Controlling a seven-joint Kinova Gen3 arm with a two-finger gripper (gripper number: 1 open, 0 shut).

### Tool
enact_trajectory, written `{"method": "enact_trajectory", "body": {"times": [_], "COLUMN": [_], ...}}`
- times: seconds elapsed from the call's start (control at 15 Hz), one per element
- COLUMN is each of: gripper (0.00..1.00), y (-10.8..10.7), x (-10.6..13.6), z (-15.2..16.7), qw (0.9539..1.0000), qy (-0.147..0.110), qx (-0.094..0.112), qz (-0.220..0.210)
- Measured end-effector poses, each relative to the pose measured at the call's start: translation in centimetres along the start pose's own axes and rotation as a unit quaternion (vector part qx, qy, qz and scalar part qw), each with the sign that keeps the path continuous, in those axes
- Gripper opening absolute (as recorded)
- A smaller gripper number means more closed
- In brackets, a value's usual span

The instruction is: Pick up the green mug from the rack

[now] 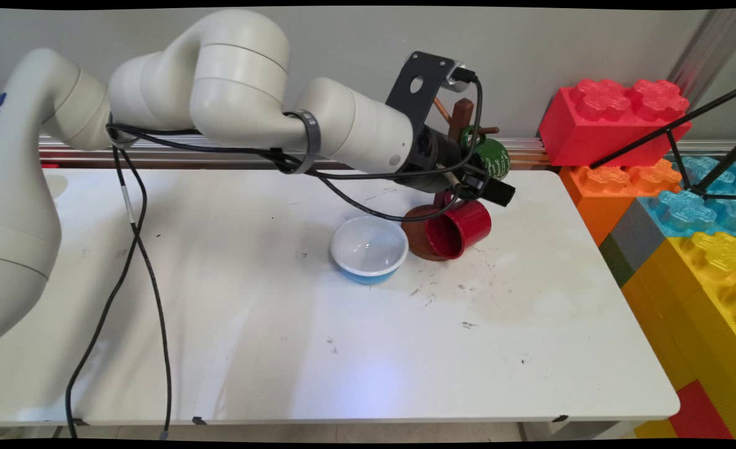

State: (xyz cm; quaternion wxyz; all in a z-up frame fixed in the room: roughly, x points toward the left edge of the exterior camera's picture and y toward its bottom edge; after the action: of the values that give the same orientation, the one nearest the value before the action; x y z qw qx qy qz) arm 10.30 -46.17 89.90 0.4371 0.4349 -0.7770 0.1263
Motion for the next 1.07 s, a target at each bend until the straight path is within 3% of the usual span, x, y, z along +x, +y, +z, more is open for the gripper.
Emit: {"method": "enact_trajectory", "body": {"times": [1.07], "gripper": [1.0], "y": [-0.1], "x": [0.5], "z": [2.9], "qw": [0.9988], "qy": [0.028], "qx": [0.015], "qz": [-0.037]}}
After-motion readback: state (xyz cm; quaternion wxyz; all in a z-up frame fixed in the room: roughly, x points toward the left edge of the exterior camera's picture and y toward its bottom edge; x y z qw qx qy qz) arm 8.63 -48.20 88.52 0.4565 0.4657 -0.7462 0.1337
